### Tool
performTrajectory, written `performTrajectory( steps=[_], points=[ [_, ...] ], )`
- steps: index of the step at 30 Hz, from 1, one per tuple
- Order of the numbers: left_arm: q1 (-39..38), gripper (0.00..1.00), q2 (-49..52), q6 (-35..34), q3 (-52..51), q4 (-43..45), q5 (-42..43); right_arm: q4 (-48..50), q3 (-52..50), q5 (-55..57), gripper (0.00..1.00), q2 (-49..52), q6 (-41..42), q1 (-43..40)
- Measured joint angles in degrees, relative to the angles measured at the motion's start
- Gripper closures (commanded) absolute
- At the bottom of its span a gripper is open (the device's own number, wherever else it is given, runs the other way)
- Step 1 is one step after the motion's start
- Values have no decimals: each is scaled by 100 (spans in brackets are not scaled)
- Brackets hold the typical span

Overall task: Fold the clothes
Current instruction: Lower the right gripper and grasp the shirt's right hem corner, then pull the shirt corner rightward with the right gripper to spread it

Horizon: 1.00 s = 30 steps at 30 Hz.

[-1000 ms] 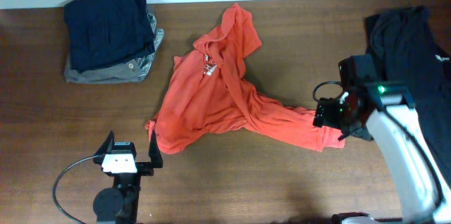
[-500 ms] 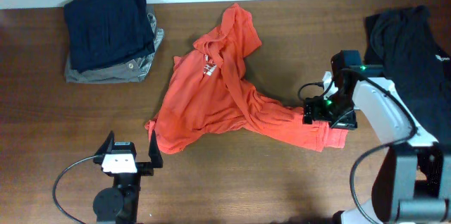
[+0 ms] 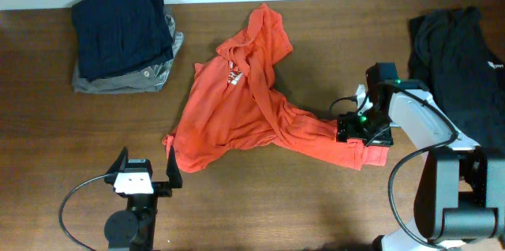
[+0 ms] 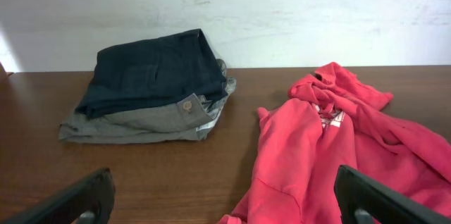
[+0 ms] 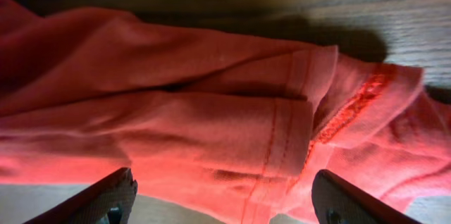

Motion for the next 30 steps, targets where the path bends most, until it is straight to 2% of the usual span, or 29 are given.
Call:
performTrajectory(
  steps=[10,16,20,24,25,26,28,30],
  points=[
    [0,1,0,0,0,0,0,369,-343,0,35,9,-31,-2],
    [0,1,0,0,0,0,0,310,-332,0,39,9,-15,-2],
    [0,1,0,0,0,2,0,216,-247,2,46,9,-24,-2],
    [0,1,0,0,0,0,0,236,-205,2,63,9,-57,-2],
    [0,1,0,0,0,2,0,238,-205,4,78,9,-50,-2],
    [0,1,0,0,0,0,0,240,-203,4,87,9,-55,-2],
    [0,1,0,0,0,0,0,243,-201,26,95,9,-68,-2],
    [0,1,0,0,0,0,0,238,-201,48,96,9,-35,-2]
  ],
)
